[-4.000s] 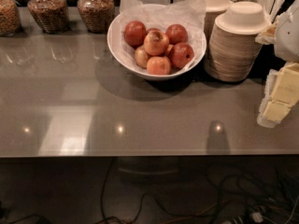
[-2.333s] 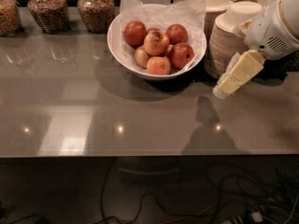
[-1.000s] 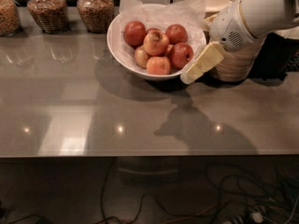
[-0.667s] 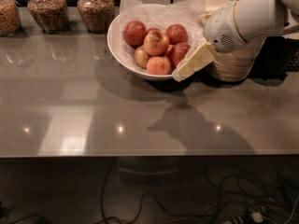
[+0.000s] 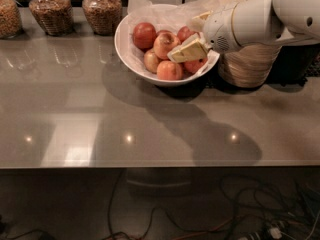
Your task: Pick apple from white bowl
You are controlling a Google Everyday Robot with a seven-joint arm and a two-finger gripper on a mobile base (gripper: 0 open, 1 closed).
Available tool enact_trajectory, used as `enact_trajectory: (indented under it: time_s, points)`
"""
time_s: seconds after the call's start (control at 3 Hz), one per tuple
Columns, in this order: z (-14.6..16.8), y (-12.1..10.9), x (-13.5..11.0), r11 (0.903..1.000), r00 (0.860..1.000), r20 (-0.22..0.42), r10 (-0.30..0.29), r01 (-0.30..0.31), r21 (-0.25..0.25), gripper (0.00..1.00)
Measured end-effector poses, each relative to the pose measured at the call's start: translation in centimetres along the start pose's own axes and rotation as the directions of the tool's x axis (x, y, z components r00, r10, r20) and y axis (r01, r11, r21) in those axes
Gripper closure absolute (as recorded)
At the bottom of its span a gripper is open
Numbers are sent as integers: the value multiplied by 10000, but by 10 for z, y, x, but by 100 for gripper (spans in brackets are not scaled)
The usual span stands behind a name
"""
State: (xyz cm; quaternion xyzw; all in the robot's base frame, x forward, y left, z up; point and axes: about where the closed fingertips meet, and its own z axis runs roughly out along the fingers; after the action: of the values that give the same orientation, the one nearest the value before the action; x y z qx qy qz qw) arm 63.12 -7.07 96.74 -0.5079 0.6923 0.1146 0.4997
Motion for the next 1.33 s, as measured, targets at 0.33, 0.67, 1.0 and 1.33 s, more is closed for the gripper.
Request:
enact_trajectory:
  time_s: [0.33, 0.67, 1.0, 1.33]
  points:
    - [23, -8, -5, 10000, 9993, 366, -39, 37, 35, 42]
    - [43, -11, -7, 9999, 9985, 553, -25, 31, -111, 37]
    - [57, -12, -5, 9996, 9983, 581, 11, 5, -278, 31]
    - [66, -12, -2, 9993, 9986, 524, 50, -31, -360, 33]
